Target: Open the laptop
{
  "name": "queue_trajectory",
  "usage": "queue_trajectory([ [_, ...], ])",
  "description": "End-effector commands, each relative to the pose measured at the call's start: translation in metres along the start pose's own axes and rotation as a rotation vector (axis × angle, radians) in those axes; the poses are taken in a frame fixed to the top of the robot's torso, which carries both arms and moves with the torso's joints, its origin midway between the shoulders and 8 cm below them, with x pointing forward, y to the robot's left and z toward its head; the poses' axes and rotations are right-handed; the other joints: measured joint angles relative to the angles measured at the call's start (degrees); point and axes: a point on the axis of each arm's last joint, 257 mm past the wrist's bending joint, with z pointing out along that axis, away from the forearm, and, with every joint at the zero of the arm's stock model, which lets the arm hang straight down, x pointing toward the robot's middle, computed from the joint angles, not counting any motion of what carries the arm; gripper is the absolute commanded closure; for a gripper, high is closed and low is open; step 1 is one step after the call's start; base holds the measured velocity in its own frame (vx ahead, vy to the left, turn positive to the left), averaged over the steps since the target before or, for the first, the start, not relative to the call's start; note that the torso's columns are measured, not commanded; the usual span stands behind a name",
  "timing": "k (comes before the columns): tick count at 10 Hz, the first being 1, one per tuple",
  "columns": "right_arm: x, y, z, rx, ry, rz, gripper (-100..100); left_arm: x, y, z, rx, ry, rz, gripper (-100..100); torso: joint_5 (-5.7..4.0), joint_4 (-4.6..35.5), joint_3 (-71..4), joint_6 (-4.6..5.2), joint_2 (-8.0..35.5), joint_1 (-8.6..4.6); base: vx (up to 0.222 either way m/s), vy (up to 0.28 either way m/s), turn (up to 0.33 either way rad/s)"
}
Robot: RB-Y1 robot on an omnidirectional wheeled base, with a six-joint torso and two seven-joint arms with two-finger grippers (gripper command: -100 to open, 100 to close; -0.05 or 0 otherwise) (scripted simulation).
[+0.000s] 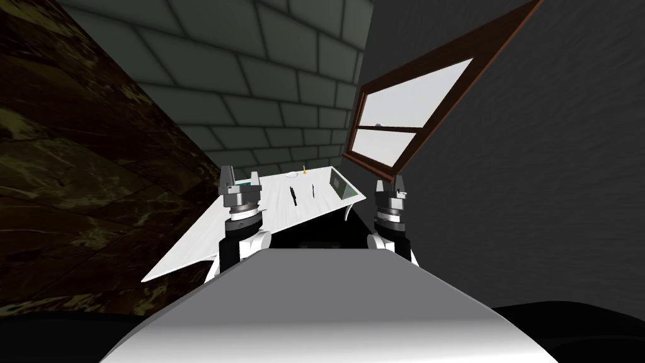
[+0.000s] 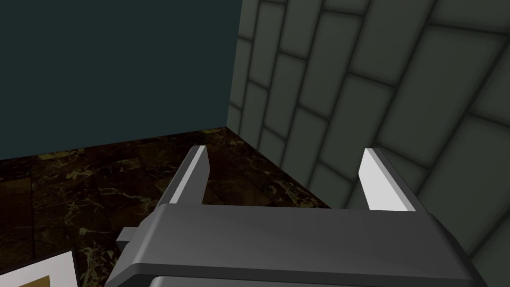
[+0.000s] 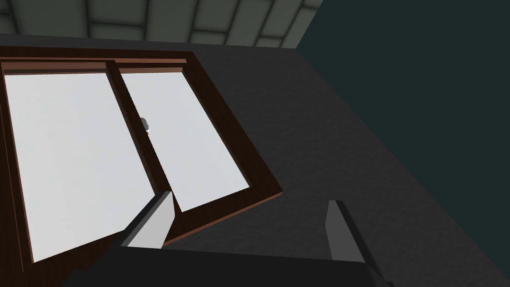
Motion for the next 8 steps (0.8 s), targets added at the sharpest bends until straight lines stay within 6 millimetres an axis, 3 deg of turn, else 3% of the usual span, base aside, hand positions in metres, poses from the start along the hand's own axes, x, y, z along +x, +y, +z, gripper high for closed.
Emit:
queue_trajectory([
  [1,0.0,0.0,0.0,0.0,0.0,0.0,0,0.0,0.0,0.0,0.0,0.0,0.0,0,0.0,2.35,-4.67,0.0,2.32,0.0,0.0,0.0,0.0],
  [8,0.0,0.0002,0.0,0.0,0.0,0.0,0,0.0,-0.0001,0.0001,0.0,0.0,0.0,0,0.0,31.14,-62.27,0.0,31.16,0.0,0.0,0.0,0.0],
])
